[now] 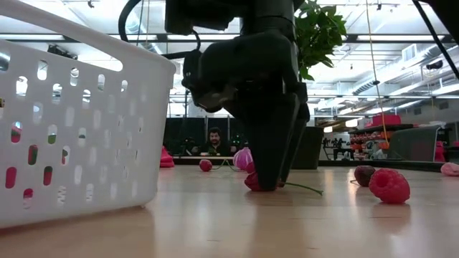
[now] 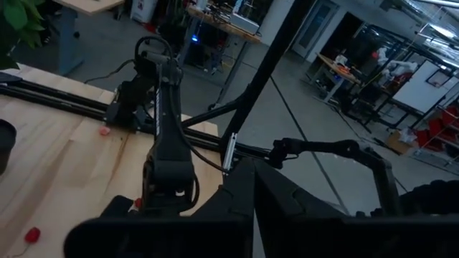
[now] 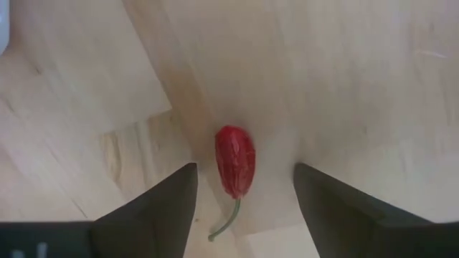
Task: Pick and placing Produce into tupperware
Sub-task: Put the cherry in the basket
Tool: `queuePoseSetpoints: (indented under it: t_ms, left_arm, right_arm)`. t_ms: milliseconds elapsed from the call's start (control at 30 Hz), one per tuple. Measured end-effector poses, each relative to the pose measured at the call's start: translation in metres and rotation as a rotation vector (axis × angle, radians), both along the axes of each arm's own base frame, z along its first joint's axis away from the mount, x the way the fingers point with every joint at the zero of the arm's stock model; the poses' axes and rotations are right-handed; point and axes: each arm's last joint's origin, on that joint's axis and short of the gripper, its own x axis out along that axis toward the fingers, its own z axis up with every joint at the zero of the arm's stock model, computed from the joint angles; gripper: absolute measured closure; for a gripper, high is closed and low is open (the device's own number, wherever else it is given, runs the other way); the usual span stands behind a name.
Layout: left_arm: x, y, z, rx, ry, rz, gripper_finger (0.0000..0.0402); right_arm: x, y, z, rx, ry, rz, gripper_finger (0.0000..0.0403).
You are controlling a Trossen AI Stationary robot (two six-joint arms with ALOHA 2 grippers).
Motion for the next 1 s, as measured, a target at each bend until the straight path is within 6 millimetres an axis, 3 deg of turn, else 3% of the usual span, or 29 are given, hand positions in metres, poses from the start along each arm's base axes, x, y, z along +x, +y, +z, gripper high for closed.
queuePoseSetpoints:
  t_ms: [133,467,733,833,1000]
  left_arm:
    - [0.000,0.000,0.000,0.000,0.000,0.000,0.0382]
    - [0.000,0.000,0.000,0.001,0.000,0.000,0.0393]
    - [0.000,0.000,0.000,0.001,0.000,0.000,0.0381]
    - [0.000,0.000,0.000,0.001,-0.001,0.000,0.0378]
    - [0.000,0.000,0.000,0.001,-0.001,0.000,0.0390]
  right_arm:
    - [0.000,-0.001,0.001,-0.016,-0.006,-0.007,0.0188]
    - [0.002,-0.006,0.000,-0.021,-0.004,-0.015,0.0315]
    - [0.004,-0.008,0.008,-0.016,-0.031,-0.019,0.0389]
    - [0.002,-0.010,0.022,-0.042,-0.062,-0.028,0.0393]
    - [-0.005,-0.019,0.073,-0.047,-0.176,-0.101,0.0371]
